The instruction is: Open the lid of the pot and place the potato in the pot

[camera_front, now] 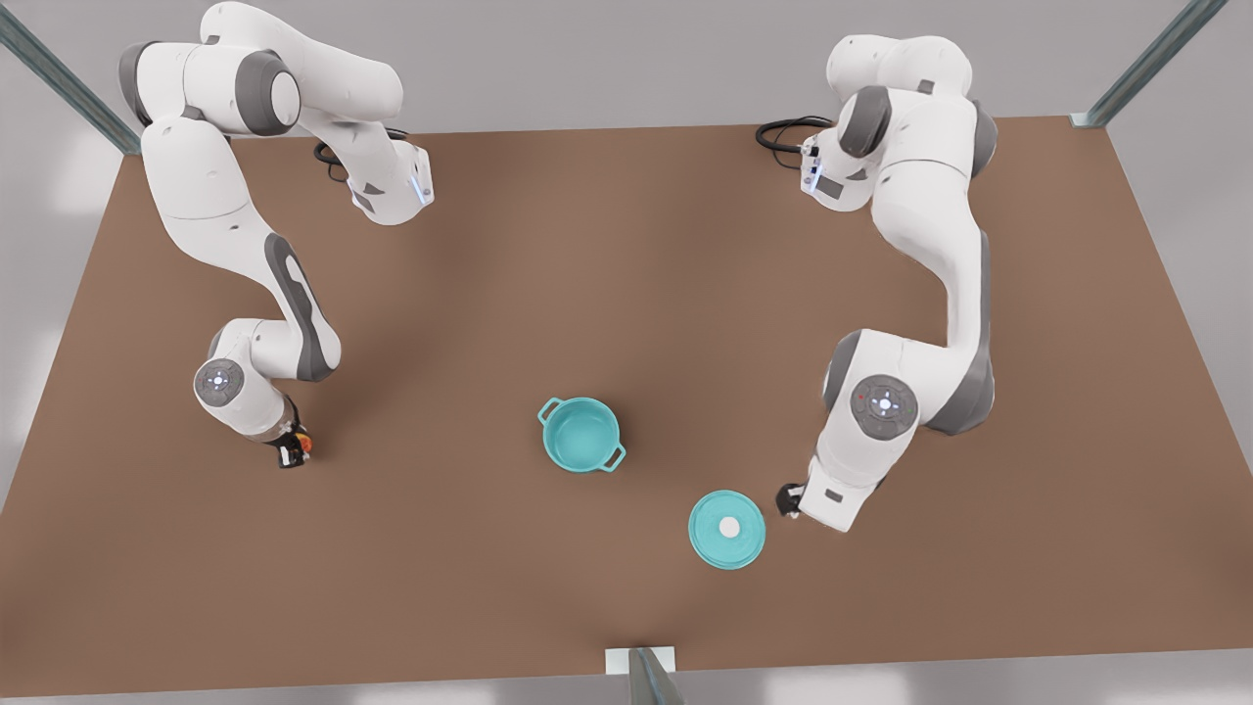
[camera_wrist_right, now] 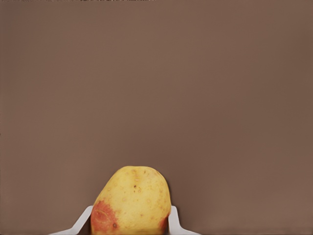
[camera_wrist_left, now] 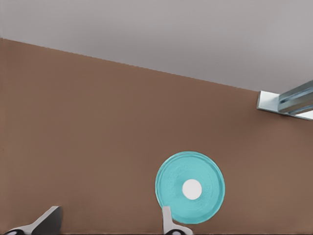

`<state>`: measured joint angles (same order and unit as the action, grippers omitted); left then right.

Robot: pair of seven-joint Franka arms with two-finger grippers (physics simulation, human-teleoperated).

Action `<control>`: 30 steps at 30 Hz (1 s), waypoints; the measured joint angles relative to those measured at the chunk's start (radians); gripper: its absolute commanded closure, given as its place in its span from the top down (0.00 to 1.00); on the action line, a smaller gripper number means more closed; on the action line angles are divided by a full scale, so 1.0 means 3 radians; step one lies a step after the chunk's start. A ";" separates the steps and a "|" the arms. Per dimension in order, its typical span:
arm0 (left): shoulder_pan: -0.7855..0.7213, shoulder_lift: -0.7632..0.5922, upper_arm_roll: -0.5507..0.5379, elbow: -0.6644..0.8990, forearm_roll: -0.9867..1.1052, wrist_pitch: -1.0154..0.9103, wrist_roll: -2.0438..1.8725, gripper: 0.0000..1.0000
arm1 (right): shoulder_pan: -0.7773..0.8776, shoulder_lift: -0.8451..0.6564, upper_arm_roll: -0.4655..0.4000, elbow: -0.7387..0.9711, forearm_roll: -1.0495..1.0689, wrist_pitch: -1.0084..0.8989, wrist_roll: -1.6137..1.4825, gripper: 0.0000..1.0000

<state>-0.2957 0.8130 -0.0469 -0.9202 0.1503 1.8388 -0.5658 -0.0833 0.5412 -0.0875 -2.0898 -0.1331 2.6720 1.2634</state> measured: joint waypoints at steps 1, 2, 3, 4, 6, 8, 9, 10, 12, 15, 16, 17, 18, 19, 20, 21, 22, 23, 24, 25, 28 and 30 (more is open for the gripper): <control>0.0023 -0.0076 0.0014 -0.0001 0.0008 -0.0155 0.0103 1.00 | 0.0001 -0.0001 0.0000 0.0000 0.0000 0.0003 0.0010 0.51; 0.0063 -0.0115 0.0021 -0.0003 0.0012 -0.0285 0.0203 1.00 | 0.0001 -0.0011 0.0001 -0.0001 0.0001 0.0005 0.0020 0.51; 0.0105 -0.0134 0.0028 -0.0005 0.0015 -0.0400 0.0304 1.00 | 0.0001 -0.0022 0.0001 -0.0002 0.0001 0.0005 0.0029 0.51; 0.0127 -0.0174 0.0034 -0.0007 0.0017 -0.0509 0.0400 1.00 | 0.0001 -0.0029 0.0001 -0.0003 0.0001 0.0005 0.0038 0.51; 0.0291 -0.0680 0.0036 -0.0216 -0.0115 -0.0850 0.0568 1.00 | 0.0001 -0.0042 0.0001 -0.0004 0.0002 0.0003 0.0055 0.51; 0.0734 -0.1658 0.0049 -0.1322 -0.0339 -0.0932 0.0718 1.00 | 0.0028 -0.0098 0.0007 -0.0002 0.0004 -0.0013 0.0074 0.51; 0.0832 -0.1924 0.0044 -0.1709 -0.0394 -0.0893 0.0786 1.00 | 0.0060 -0.0133 0.0009 0.0004 0.0013 -0.0025 0.0085 0.50; 0.0868 -0.2062 0.0038 -0.1918 -0.0433 -0.0863 0.0851 1.00 | 0.0101 -0.0164 0.0010 0.0012 0.0022 -0.0038 0.0098 0.50; 0.0865 -0.2199 0.0032 -0.2081 -0.0482 -0.0819 0.0971 1.00 | 0.0188 -0.0226 0.0011 0.0037 0.0037 -0.0081 0.0124 0.50; 0.0846 -0.2262 0.0023 -0.2125 -0.0519 -0.0771 0.1126 1.00 | 0.0412 -0.0311 0.0009 0.0108 0.0118 -0.0199 0.0165 0.50; 0.0843 -0.2267 0.0023 -0.2123 -0.0524 -0.0759 0.1173 1.00 | 0.0498 -0.0322 0.0005 0.0172 0.0158 -0.0262 0.0180 0.50; 0.0844 -0.2269 0.0024 -0.2121 -0.0528 -0.0749 0.1217 1.00 | 0.0581 -0.0328 0.0003 0.0262 0.0190 -0.0339 0.0199 0.50; 0.0847 -0.2271 0.0024 -0.2120 -0.0530 -0.0740 0.1258 1.00 | 0.0665 -0.0329 0.0002 0.0364 0.0215 -0.0426 0.0221 0.50; 0.0850 -0.2272 0.0024 -0.2120 -0.0532 -0.0734 0.1298 1.00 | 0.0743 -0.0328 0.0001 0.0460 0.0237 -0.0516 0.0246 0.50; 0.0853 -0.2280 0.0024 -0.2119 -0.0534 -0.0730 0.1335 1.00 | 0.0834 -0.0326 0.0001 0.0532 0.0274 -0.0598 0.0270 0.50; 0.0855 -0.2286 0.0024 -0.2120 -0.0535 -0.0729 0.1370 1.00 | 0.0907 -0.0323 0.0001 0.0600 0.0307 -0.0681 0.0293 0.50; 0.0855 -0.2289 0.0024 -0.2119 -0.0536 -0.0729 0.1404 1.00 | 0.0974 -0.0321 0.0001 0.0659 0.0333 -0.0756 0.0321 0.50; 0.0855 -0.2288 0.0024 -0.2119 -0.0537 -0.0730 0.1435 1.00 | 0.1051 -0.0317 0.0001 0.0719 0.0352 -0.0831 0.0349 0.50; 0.0854 -0.2286 0.0024 -0.2119 -0.0537 -0.0731 0.1466 1.00 | 0.1127 -0.0315 0.0001 0.0777 0.0366 -0.0905 0.0380 0.50; 0.0853 -0.2282 0.0024 -0.2119 -0.0538 -0.0731 0.1494 1.00 | 0.1205 -0.0312 -0.0002 0.0826 0.0378 -0.0972 0.0412 0.50; 0.0852 -0.2278 0.0024 -0.2121 -0.0538 -0.0732 0.1572 1.00 | 0.1453 -0.0263 -0.0003 0.1002 0.0447 -0.1149 0.0516 0.50; 0.0852 -0.2275 0.0024 -0.2121 -0.0539 -0.0732 0.1617 1.00 | 0.1586 -0.0203 -0.0004 0.1149 0.0474 -0.1239 0.0598 0.50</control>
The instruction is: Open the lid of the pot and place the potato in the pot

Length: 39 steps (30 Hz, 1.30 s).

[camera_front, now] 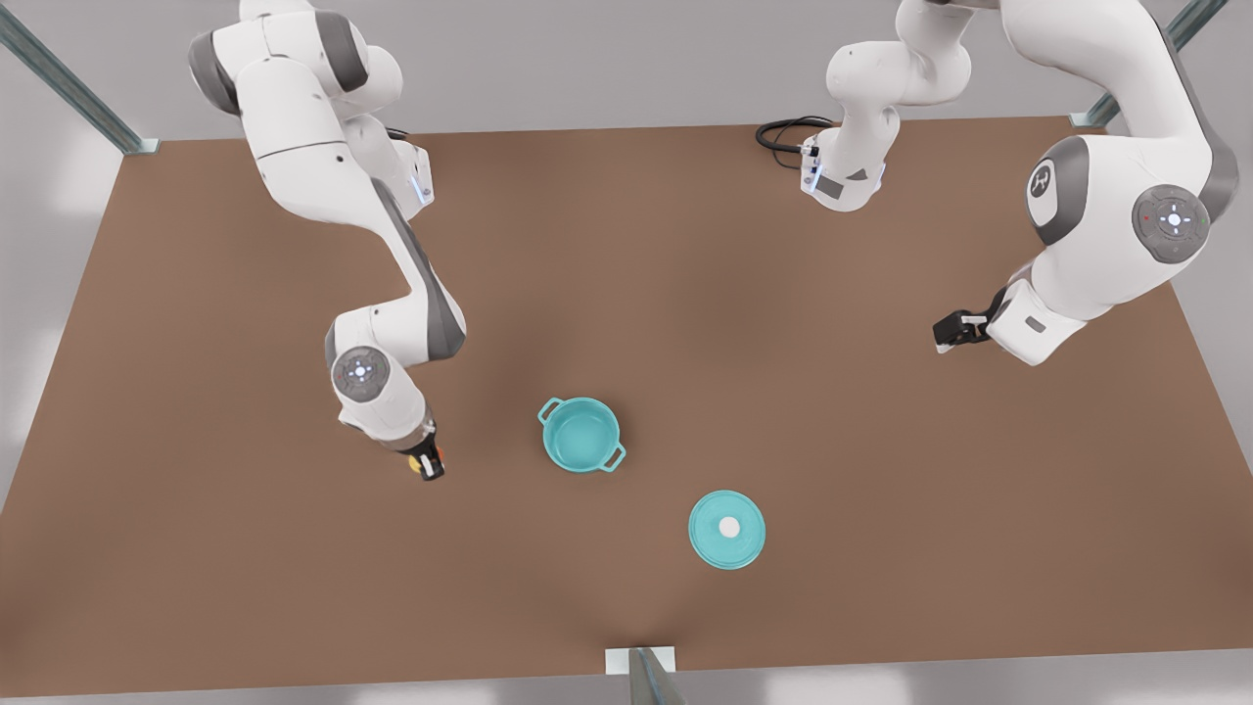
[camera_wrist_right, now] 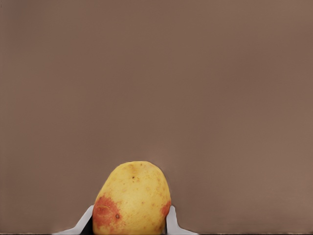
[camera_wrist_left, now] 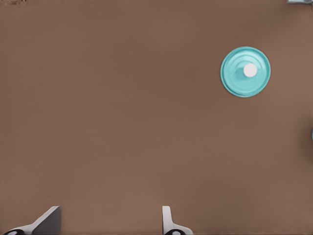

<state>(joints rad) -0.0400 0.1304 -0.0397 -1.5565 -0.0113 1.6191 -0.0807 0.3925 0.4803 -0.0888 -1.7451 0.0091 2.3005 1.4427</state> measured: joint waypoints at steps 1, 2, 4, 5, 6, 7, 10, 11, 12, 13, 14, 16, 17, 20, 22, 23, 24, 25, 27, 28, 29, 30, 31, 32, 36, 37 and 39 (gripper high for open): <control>0.0000 0.0002 0.0000 -0.0002 0.0000 0.0000 0.0021 1.00 | 0.0077 0.0052 0.0000 0.0098 0.0010 -0.0037 0.0046 0.50; 0.0000 0.0003 0.0000 -0.0002 0.0000 0.0000 0.0040 1.00 | 0.0153 0.0115 0.0000 0.0198 0.0016 -0.0071 0.0095 0.50; 0.0000 0.0003 0.0000 -0.0003 0.0000 -0.0002 0.0076 1.00 | 0.0300 0.0285 0.0000 0.0499 0.0024 -0.0158 0.0208 0.50; 0.0000 0.0003 0.0000 -0.0003 0.0000 -0.0002 0.0093 1.00 | 0.0374 0.0378 0.0005 0.0661 0.0027 -0.0208 0.0270 0.50; 0.0000 0.0005 0.0000 -0.0003 0.0000 -0.0003 0.0109 1.00 | 0.0445 0.0477 0.0007 0.0824 0.0029 -0.0264 0.0334 0.50; 0.0000 0.0007 0.0000 -0.0003 0.0000 -0.0003 0.0123 1.00 | 0.0509 0.0564 0.0009 0.0952 0.0030 -0.0315 0.0400 0.50; 0.0002 0.0006 0.0000 -0.0003 0.0000 -0.0005 0.0163 1.00 | 0.0685 0.0718 0.0015 0.1153 0.0051 -0.0426 0.0598 0.50; 0.0003 0.0007 0.0000 -0.0003 0.0000 -0.0005 0.0175 1.00 | 0.0740 0.0757 0.0016 0.1183 0.0061 -0.0453 0.0664 0.50; 0.0004 0.0005 0.0000 -0.0003 0.0000 -0.0006 0.0186 1.00 | 0.0793 0.0792 0.0017 0.1202 0.0068 -0.0475 0.0729 0.50; 0.0006 0.0004 0.0000 -0.0003 0.0000 -0.0009 0.0197 1.00 | 0.0844 0.0828 0.0016 0.1213 0.0073 -0.0493 0.0791 0.50; 0.0006 0.0004 0.0000 -0.0003 0.0000 -0.0011 0.0207 1.00 | 0.0896 0.0861 0.0016 0.1213 0.0078 -0.0503 0.0852 0.50; 0.0006 0.0004 0.0000 -0.0003 0.0000 -0.0014 0.0226 1.00 | 0.0976 0.0931 0.0015 0.1202 0.0084 -0.0500 0.0964 0.50; 0.0005 0.0005 0.0001 -0.0003 0.0000 -0.0015 0.0234 1.00 | 0.1009 0.0969 0.0015 0.1197 0.0086 -0.0488 0.1016 0.50; 0.0009 0.0008 0.0004 -0.0003 0.0000 -0.0018 0.0258 1.00 | 0.1037 0.1042 0.0015 0.1193 0.0091 -0.0424 0.1156 0.50; 0.0012 0.0008 0.0006 -0.0003 0.0000 -0.0019 0.0273 1.00 | 0.1038 0.1053 0.0015 0.1195 0.0093 -0.0395 0.1238 0.50; 0.0012 0.0008 0.0010 -0.0003 0.0000 -0.0019 0.0282 1.00 | 0.1037 0.1055 0.0013 0.1198 0.0094 -0.0383 0.1275 0.50; 0.0016 0.0008 0.0012 -0.0003 0.0000 -0.0020 0.0291 1.00 | 0.1035 0.1056 0.0011 0.1203 0.0094 -0.0374 0.1311 0.51; 0.0020 0.0010 0.0014 -0.0003 0.0000 -0.0020 0.0299 1.00 | 0.1034 0.1056 0.0011 0.1205 0.0095 -0.0369 0.1343 1.00; 0.0025 0.0013 0.0015 0.0000 0.0000 -0.0020 0.0315 1.00 | 0.1034 0.1056 0.0008 0.1211 0.0097 -0.0365 0.1403 1.00; 0.0025 0.0013 0.0015 0.0001 0.0000 -0.0021 0.0322 1.00 | 0.1034 0.1052 0.0004 0.1216 0.0097 -0.0366 0.1429 1.00; 0.0024 0.0013 0.0015 0.0002 0.0000 -0.0021 0.0328 1.00 | 0.1035 0.1039 -0.0001 0.1222 0.0095 -0.0369 0.1454 1.00; 0.0022 0.0015 0.0015 0.0003 0.0000 -0.0021 0.0335 1.00 | 0.1021 0.0942 -0.0022 0.1221 0.0083 -0.0392 0.1473 1.00; 0.0021 0.0017 0.0015 0.0005 0.0000 -0.0021 0.0340 1.00 | 0.0921 0.0759 -0.0049 0.1218 0.0080 -0.0466 0.1460 1.00; 0.0020 0.0018 0.0015 0.0006 0.0005 -0.0021 0.0346 1.00 | 0.0713 0.0540 -0.0064 0.1199 0.0078 -0.0572 0.1412 1.00; 0.0022 0.0024 0.0012 0.0030 0.0024 -0.0021 0.0366 1.00 | -0.0377 -0.0481 -0.0105 0.0688 -0.0072 -0.1097 0.0777 1.00; 0.0022 0.0031 0.0007 0.0066 0.0028 -0.0021 0.0370 1.00 | -0.0524 -0.0608 -0.0110 0.0602 -0.0110 -0.1205 0.0555 1.00; 0.0012 0.0063 0.0002 0.0143 0.0028 -0.0021 0.0377 1.00 | -0.0635 -0.0705 -0.0108 0.0545 -0.0228 -0.1405 0.0127 1.00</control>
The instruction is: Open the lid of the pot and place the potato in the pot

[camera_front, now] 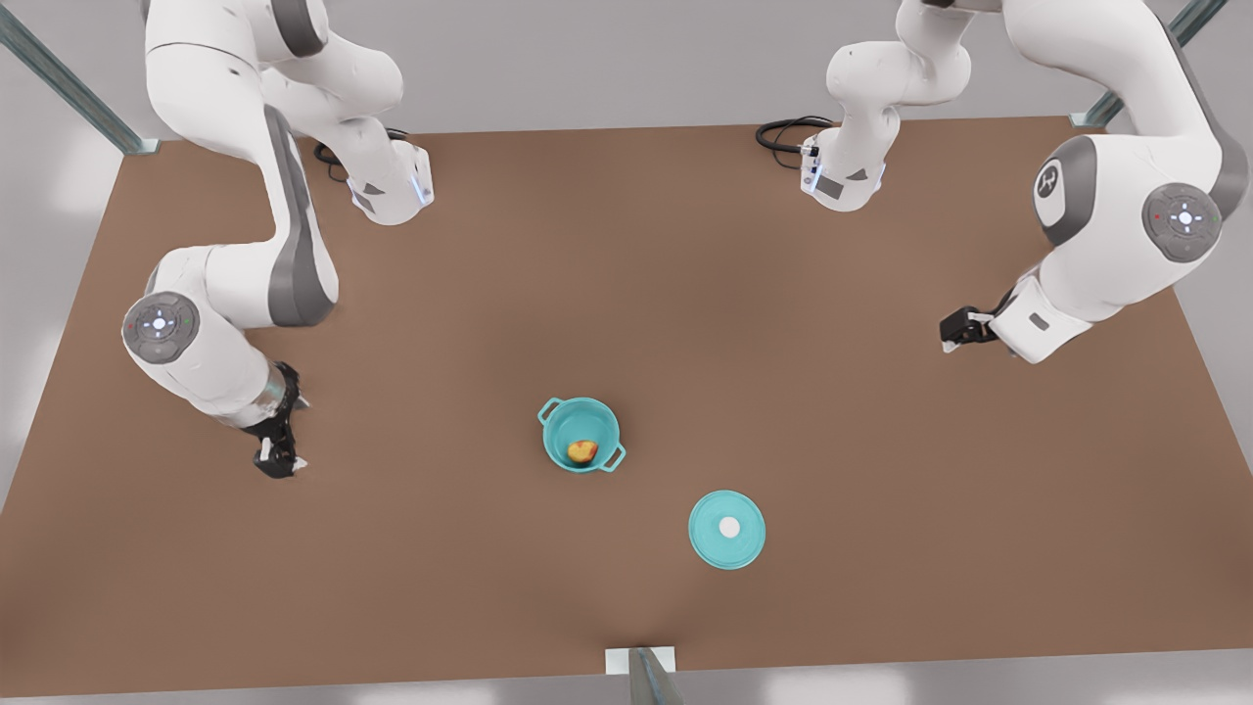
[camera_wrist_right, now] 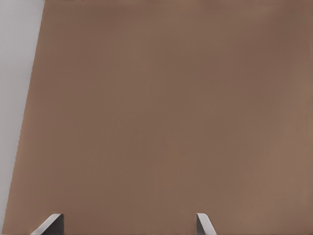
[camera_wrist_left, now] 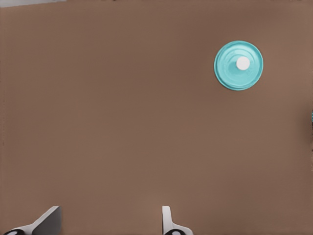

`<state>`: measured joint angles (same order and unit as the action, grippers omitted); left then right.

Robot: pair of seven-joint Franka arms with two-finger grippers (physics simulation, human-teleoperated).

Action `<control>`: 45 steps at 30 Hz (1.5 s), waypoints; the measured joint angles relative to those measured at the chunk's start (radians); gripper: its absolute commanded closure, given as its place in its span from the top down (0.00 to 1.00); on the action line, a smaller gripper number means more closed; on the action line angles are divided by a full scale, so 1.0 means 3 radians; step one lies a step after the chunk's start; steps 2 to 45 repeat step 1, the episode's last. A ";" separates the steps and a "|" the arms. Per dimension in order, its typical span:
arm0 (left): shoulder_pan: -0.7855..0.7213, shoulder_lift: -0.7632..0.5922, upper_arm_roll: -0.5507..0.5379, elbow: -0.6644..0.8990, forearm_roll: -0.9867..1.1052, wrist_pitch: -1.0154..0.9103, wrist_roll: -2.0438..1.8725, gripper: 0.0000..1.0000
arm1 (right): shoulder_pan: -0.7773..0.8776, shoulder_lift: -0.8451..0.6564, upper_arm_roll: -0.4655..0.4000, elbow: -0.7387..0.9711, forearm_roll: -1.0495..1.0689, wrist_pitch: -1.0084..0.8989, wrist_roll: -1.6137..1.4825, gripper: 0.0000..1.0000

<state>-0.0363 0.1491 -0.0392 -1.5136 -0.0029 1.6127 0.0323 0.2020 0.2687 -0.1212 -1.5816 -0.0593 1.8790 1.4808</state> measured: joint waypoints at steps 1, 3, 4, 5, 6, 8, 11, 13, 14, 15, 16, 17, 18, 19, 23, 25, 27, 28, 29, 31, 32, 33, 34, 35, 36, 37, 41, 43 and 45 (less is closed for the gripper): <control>-0.0004 0.0007 0.0001 0.0016 -0.0008 0.0000 0.0003 1.00 | -0.0007 -0.0019 0.0000 -0.0010 -0.0041 -0.0086 -0.0198 1.00; -0.0004 0.0007 0.0001 0.0016 -0.0008 0.0000 0.0003 1.00 | -0.0007 -0.0019 0.0000 -0.0010 -0.0041 -0.0086 -0.0198 1.00; -0.0004 0.0007 0.0001 0.0016 -0.0008 0.0000 0.0003 1.00 | -0.0007 -0.0019 0.0000 -0.0010 -0.0041 -0.0086 -0.0198 1.00; -0.0004 0.0007 0.0001 0.0016 -0.0008 0.0000 0.0003 1.00 | -0.0007 -0.0019 0.0000 -0.0010 -0.0041 -0.0086 -0.0198 1.00; -0.0004 0.0007 0.0001 0.0016 -0.0008 0.0000 0.0003 1.00 | -0.0007 -0.0019 0.0000 -0.0010 -0.0041 -0.0086 -0.0198 1.00; -0.0004 0.0007 0.0001 0.0016 -0.0008 0.0000 0.0003 1.00 | -0.0007 -0.0019 0.0000 -0.0010 -0.0041 -0.0086 -0.0198 1.00; -0.0004 0.0007 0.0001 0.0016 -0.0008 0.0000 0.0003 1.00 | -0.0007 -0.0019 0.0000 -0.0010 -0.0041 -0.0086 -0.0198 1.00; -0.0004 0.0007 0.0001 0.0016 -0.0008 0.0000 0.0003 1.00 | -0.0007 -0.0019 0.0000 -0.0010 -0.0041 -0.0086 -0.0198 1.00; -0.0004 0.0007 0.0001 0.0016 -0.0008 0.0000 0.0003 1.00 | -0.0007 -0.0019 0.0000 -0.0010 -0.0041 -0.0086 -0.0198 1.00; -0.0004 0.0007 0.0001 0.0016 -0.0008 0.0000 0.0003 1.00 | -0.0007 -0.0019 0.0000 -0.0010 -0.0041 -0.0086 -0.0198 1.00; -0.0004 0.0007 0.0001 0.0016 -0.0008 0.0000 0.0003 1.00 | -0.0007 -0.0019 0.0000 -0.0010 -0.0041 -0.0086 -0.0198 1.00; -0.0004 0.0007 0.0001 0.0016 -0.0008 0.0000 0.0003 1.00 | -0.0007 -0.0019 0.0000 -0.0010 -0.0041 -0.0086 -0.0198 1.00; -0.0004 0.0007 0.0001 0.0016 -0.0008 0.0000 0.0003 1.00 | -0.0007 -0.0019 0.0000 -0.0010 -0.0041 -0.0086 -0.0198 1.00; -0.0004 0.0007 0.0001 0.0016 -0.0008 0.0000 0.0003 1.00 | -0.0007 -0.0019 0.0000 -0.0010 -0.0041 -0.0086 -0.0198 1.00; -0.0004 0.0007 0.0001 0.0016 -0.0008 0.0000 0.0003 1.00 | -0.0007 -0.0019 0.0000 -0.0010 -0.0041 -0.0086 -0.0198 1.00; -0.0004 0.0007 0.0001 0.0016 -0.0008 0.0000 0.0003 1.00 | -0.0007 -0.0019 0.0000 -0.0010 -0.0041 -0.0086 -0.0198 1.00; -0.0004 0.0007 0.0001 0.0016 -0.0008 0.0000 0.0003 1.00 | -0.0007 -0.0019 0.0000 -0.0010 -0.0041 -0.0086 -0.0198 1.00; -0.0004 0.0007 0.0001 0.0016 -0.0008 0.0000 0.0003 1.00 | -0.0007 -0.0019 0.0000 -0.0010 -0.0041 -0.0086 -0.0198 1.00; -0.0004 0.0007 0.0001 0.0016 -0.0008 0.0000 0.0003 1.00 | -0.0007 -0.0019 0.0000 -0.0010 -0.0041 -0.0086 -0.0198 1.00; -0.0004 0.0007 0.0001 0.0016 -0.0008 0.0000 0.0003 1.00 | -0.0007 -0.0019 0.0000 -0.0010 -0.0041 -0.0086 -0.0198 1.00; -0.0004 0.0007 0.0001 0.0016 -0.0008 0.0000 0.0003 1.00 | -0.0007 -0.0019 0.0000 -0.0010 -0.0041 -0.0086 -0.0198 1.00; -0.0004 0.0007 0.0001 0.0016 -0.0008 0.0000 0.0003 1.00 | -0.0007 -0.0019 0.0000 -0.0010 -0.0041 -0.0086 -0.0198 1.00; -0.0004 0.0007 0.0001 0.0016 -0.0008 0.0000 0.0003 1.00 | -0.0007 -0.0019 0.0000 -0.0010 -0.0041 -0.0086 -0.0198 1.00; -0.0004 0.0007 0.0001 0.0016 -0.0008 0.0000 0.0003 1.00 | -0.0007 -0.0019 0.0000 -0.0010 -0.0041 -0.0086 -0.0198 1.00; -0.0004 0.0007 0.0001 0.0016 -0.0008 0.0000 0.0003 1.00 | -0.0007 -0.0019 0.0000 -0.0010 -0.0041 -0.0086 -0.0198 1.00; -0.0004 0.0007 0.0001 0.0016 -0.0008 0.0000 0.0003 1.00 | -0.0007 -0.0019 0.0000 -0.0010 -0.0041 -0.0086 -0.0198 1.00; -0.0004 0.0007 0.0001 0.0016 -0.0008 0.0000 0.0003 1.00 | -0.0007 -0.0019 0.0000 -0.0010 -0.0041 -0.0086 -0.0198 1.00; -0.0004 0.0007 0.0001 0.0016 -0.0008 0.0000 0.0003 1.00 | -0.0007 -0.0019 0.0000 -0.0010 -0.0041 -0.0086 -0.0198 1.00; -0.0004 0.0007 0.0001 0.0016 -0.0008 0.0000 0.0003 1.00 | -0.0007 -0.0019 0.0000 -0.0010 -0.0041 -0.0086 -0.0198 1.00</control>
